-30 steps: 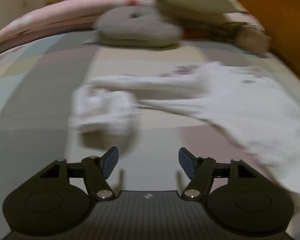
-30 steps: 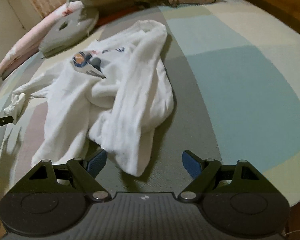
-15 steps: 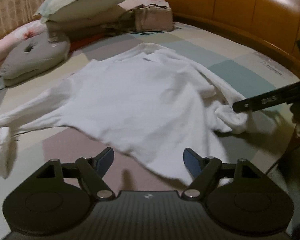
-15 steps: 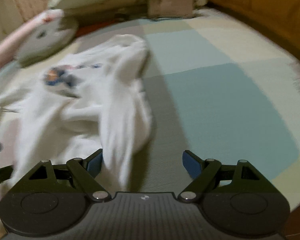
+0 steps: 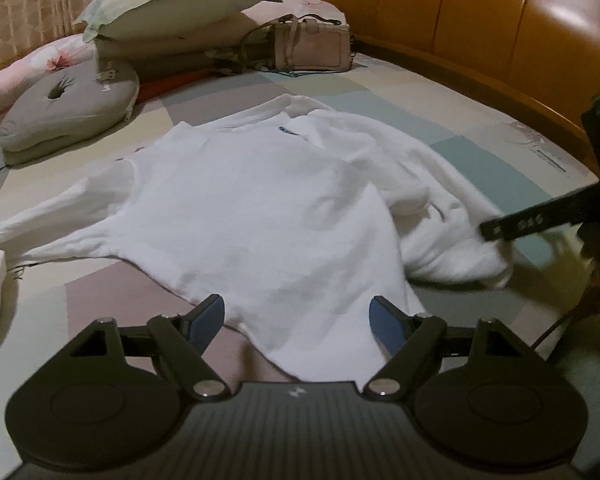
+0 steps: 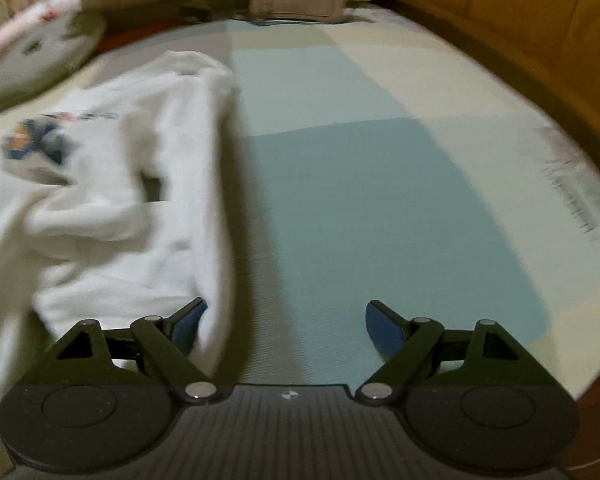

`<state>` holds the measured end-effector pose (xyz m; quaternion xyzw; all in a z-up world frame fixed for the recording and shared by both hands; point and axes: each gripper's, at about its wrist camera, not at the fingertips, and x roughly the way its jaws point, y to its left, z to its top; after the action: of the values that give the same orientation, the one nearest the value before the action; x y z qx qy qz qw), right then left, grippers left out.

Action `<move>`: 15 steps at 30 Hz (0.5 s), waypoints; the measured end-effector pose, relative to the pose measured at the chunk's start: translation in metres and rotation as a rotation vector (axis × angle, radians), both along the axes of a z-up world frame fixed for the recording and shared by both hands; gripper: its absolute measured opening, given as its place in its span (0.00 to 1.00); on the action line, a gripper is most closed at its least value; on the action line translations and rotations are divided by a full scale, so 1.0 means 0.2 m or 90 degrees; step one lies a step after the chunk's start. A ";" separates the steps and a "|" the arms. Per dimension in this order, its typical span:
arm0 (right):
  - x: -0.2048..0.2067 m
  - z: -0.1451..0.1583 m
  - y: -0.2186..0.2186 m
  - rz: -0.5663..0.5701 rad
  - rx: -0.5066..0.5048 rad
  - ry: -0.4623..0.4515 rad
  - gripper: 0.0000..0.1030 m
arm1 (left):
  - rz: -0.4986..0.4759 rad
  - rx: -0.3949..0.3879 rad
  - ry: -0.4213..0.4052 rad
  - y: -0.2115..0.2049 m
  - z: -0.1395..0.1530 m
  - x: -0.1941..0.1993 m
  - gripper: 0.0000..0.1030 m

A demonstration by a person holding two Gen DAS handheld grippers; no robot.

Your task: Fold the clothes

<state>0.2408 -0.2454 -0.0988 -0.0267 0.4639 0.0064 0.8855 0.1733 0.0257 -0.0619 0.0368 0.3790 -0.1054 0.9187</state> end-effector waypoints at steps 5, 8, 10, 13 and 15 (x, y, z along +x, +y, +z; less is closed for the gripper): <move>0.14 0.00 -0.13 -0.018 -0.061 0.007 0.85 | 0.011 -0.003 0.001 0.02 0.00 0.03 0.78; 0.23 0.00 -0.21 -0.019 -0.073 0.011 0.85 | 0.007 0.000 0.000 0.01 0.00 0.04 0.78; 0.29 0.01 -0.25 -0.016 -0.096 0.003 0.85 | 0.007 0.005 -0.003 0.01 0.01 0.04 0.78; 0.40 0.03 -0.28 -0.022 -0.146 -0.013 0.85 | 0.011 0.009 -0.006 0.01 0.02 0.04 0.78; 0.48 0.05 -0.33 -0.041 -0.181 -0.028 0.85 | 0.014 0.010 -0.007 0.01 0.03 0.05 0.78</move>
<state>0.3375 -0.3112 -0.0879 -0.1370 0.4411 -0.0884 0.8825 0.1830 0.0284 -0.0564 0.0403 0.3748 -0.0923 0.9216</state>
